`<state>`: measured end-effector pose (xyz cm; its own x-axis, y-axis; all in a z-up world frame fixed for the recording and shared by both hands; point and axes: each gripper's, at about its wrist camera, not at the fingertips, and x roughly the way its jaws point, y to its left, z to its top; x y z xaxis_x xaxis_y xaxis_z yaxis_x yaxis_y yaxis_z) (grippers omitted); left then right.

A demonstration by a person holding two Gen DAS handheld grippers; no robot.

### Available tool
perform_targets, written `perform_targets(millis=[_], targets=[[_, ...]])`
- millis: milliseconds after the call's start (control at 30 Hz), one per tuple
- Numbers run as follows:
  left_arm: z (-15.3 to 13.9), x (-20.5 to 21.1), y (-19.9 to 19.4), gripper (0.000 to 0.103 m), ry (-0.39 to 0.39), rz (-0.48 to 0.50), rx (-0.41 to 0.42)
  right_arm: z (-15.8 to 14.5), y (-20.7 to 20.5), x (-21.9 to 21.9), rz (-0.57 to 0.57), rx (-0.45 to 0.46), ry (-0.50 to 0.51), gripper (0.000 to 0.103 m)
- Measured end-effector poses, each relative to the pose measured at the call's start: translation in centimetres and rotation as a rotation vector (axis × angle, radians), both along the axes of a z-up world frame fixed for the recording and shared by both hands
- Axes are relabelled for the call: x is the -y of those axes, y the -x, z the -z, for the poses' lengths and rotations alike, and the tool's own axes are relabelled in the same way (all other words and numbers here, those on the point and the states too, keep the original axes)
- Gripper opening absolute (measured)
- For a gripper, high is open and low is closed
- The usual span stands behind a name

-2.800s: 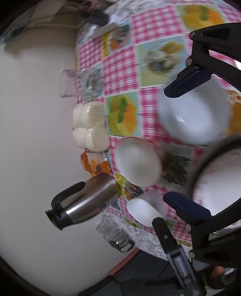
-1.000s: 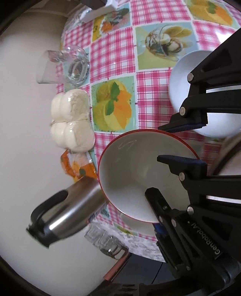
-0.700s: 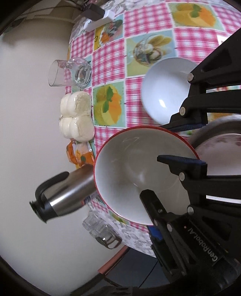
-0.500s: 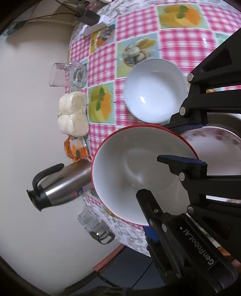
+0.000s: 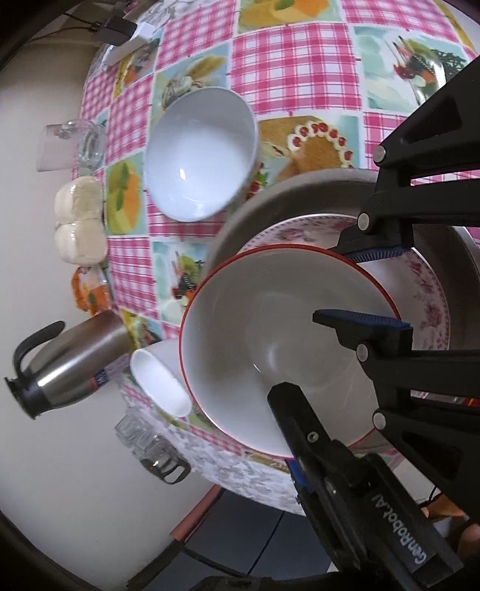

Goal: Organize plates and bowls
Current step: 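Carry the red-rim bowl with the right gripper and lower it into the floral plate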

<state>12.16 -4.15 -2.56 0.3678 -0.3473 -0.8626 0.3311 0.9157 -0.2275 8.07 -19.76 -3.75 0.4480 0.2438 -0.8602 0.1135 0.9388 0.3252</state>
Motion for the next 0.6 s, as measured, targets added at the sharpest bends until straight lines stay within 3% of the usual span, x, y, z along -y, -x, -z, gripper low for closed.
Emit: perform_targets(millis=[200, 600], targets=[[1.2, -0.7, -0.5, 0.033, -0.01, -0.023, -0.07, 0.0, -0.2, -0.7, -0.017, 0.005, 0.01, 0.027], [1.9, -1.7, -1.1, 0.033, 0.036, -0.038, -0.128, 0.2, -0.7, -0.7, -0.023, 0.006, -0.021, 0.029]])
